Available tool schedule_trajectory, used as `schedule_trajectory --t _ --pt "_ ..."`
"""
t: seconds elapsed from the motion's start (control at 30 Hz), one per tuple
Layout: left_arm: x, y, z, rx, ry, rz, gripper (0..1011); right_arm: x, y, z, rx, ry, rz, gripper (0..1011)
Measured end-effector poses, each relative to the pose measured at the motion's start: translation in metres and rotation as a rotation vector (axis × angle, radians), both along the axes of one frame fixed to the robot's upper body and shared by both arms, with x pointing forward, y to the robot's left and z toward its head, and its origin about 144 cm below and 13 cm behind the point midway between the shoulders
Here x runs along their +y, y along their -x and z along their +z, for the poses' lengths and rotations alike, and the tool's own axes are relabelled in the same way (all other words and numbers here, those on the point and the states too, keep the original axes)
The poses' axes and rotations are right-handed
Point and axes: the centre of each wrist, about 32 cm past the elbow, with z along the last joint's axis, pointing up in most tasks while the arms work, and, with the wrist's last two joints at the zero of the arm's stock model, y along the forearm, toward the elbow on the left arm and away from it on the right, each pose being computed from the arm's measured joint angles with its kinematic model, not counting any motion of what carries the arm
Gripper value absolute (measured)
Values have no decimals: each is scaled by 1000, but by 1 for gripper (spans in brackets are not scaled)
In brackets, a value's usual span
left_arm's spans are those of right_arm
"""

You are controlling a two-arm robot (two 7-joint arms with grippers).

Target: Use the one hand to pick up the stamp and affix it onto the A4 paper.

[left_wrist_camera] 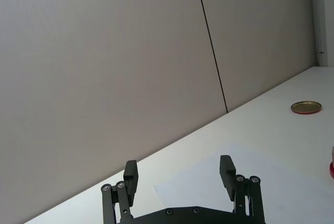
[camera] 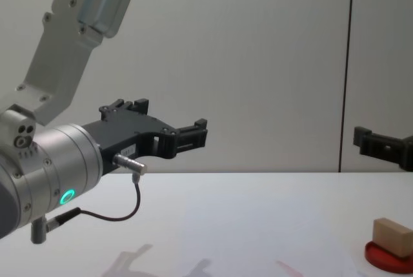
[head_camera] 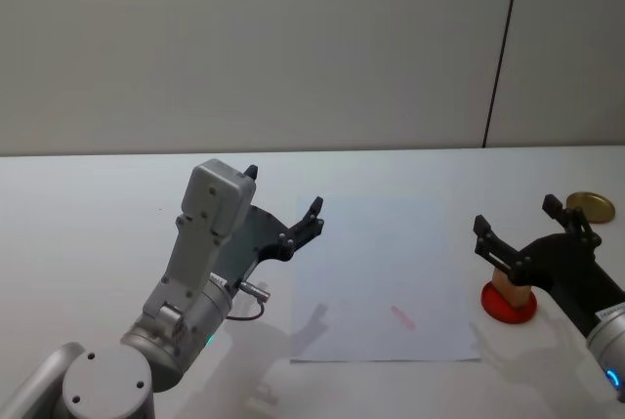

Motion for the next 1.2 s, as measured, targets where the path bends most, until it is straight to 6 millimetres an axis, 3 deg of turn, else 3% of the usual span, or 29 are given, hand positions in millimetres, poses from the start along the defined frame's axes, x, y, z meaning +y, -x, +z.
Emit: schedule_trajectory --t 0.8,1.2 --pt "0 0 0 0 0 0 993 -2 -1 0 3 3 3 1001" --pt "0 0 0 0 0 0 993 -22 -5 -8 65 33 30 1001"
